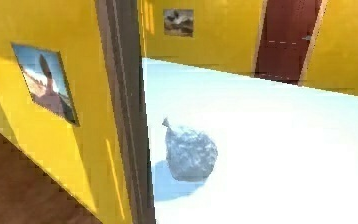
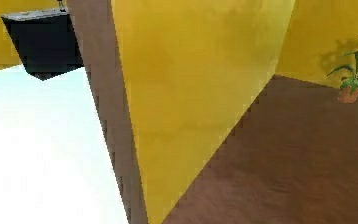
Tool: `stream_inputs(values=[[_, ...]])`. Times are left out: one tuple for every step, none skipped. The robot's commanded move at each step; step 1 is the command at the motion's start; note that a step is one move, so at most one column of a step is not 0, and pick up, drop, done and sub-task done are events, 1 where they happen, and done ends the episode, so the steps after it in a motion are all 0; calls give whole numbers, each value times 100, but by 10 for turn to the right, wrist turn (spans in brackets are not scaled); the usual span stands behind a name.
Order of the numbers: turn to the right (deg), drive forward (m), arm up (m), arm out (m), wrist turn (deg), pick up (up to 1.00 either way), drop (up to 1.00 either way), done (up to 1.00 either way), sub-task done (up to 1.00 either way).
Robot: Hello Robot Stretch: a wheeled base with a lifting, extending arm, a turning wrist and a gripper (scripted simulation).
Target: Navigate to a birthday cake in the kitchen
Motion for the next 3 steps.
stream_inputs(values=[[150, 0, 0, 0, 0, 0, 0, 0, 0], [0, 45, 0, 0, 0, 0, 0, 0, 0], [450, 0, 0, 0, 0, 0, 0, 0, 0]])
